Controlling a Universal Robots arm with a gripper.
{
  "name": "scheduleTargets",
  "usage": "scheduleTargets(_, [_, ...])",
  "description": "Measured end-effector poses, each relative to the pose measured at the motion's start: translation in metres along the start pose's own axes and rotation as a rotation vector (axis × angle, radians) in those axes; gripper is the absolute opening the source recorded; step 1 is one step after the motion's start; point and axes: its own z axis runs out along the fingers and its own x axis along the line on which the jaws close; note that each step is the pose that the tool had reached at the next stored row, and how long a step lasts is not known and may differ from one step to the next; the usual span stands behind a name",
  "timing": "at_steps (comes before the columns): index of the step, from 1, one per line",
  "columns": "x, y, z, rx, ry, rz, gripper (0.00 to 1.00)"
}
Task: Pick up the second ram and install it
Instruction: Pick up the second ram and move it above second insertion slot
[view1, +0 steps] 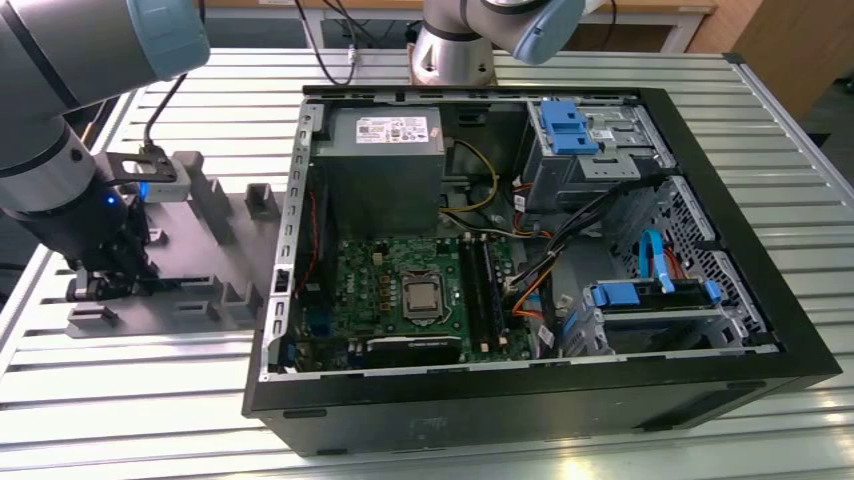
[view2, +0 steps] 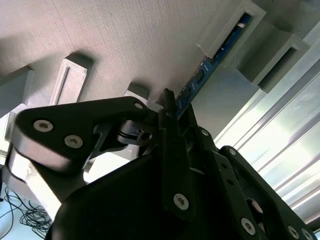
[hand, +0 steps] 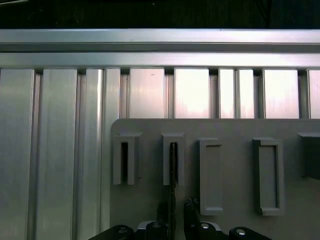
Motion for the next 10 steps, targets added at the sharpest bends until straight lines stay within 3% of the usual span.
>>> scheduleTargets(2, [0.0000,0.0000,0.0000,0.0000,0.0000,0.000,0.27])
scheduleTargets(3, [0.0000,0.0000,0.0000,0.0000,0.0000,0.000,0.20])
scheduleTargets(8, [0.0000,-0.0001,0.0000,0.0000,0.0000,0.000,0.19])
scheduleTargets(10, [0.0000,-0.0001,0.0000,0.0000,0.0000,0.000,0.14])
